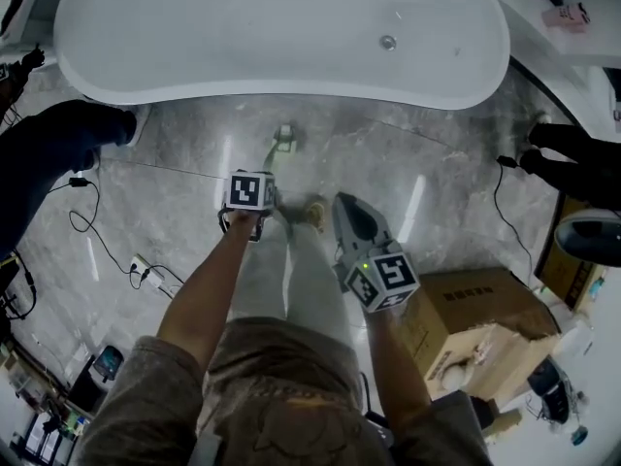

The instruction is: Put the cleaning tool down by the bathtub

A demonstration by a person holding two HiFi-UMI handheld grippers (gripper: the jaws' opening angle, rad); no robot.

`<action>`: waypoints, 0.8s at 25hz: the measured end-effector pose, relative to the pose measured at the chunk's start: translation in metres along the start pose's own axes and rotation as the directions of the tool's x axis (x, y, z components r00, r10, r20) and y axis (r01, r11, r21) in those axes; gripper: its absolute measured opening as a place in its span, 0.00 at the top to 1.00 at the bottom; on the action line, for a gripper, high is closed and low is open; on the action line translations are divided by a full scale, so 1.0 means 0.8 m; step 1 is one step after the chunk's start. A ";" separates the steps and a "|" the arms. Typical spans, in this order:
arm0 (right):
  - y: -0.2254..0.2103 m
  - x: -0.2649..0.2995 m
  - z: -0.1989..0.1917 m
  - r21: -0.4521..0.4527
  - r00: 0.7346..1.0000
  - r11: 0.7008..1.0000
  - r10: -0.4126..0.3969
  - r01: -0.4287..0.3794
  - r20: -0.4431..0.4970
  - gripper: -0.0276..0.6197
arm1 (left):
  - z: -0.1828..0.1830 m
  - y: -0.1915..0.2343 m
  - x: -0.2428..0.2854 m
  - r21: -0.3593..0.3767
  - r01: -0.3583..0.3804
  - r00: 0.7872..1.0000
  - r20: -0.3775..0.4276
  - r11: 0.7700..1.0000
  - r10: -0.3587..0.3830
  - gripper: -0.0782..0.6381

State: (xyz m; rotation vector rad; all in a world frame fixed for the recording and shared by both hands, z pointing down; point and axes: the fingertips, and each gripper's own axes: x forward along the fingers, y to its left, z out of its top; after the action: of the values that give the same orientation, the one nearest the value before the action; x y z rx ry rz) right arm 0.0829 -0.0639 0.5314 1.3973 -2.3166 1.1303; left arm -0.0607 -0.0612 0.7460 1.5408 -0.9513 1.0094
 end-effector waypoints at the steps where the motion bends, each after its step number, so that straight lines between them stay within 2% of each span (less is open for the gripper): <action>1: 0.005 -0.006 0.007 -0.003 1.000 1.000 0.001 -0.001 0.008 0.95 | 0.003 -0.006 -0.016 0.000 0.004 1.000 0.016 1.000 -0.004 0.89; 8: 0.059 -0.054 0.048 0.025 0.999 1.000 0.011 -0.012 0.041 0.95 | 0.012 -0.039 -0.139 0.042 0.021 0.995 0.092 0.999 -0.025 0.89; 14: 0.121 -0.091 0.090 0.027 0.993 0.995 0.097 -0.099 0.072 0.95 | 0.016 -0.073 -0.256 0.127 0.041 0.984 0.168 0.991 -0.062 0.89; 20: 0.174 -0.117 0.132 -0.051 0.985 0.986 0.161 -0.158 0.063 0.95 | 0.035 -0.098 -0.354 0.190 0.070 0.951 0.282 0.979 -0.123 0.89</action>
State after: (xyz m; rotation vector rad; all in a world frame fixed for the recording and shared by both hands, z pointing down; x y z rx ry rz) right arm 0.0382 -0.0402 0.3398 1.2712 -2.5238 1.0806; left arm -0.0792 -0.0532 0.4513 1.9077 -0.9961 0.8271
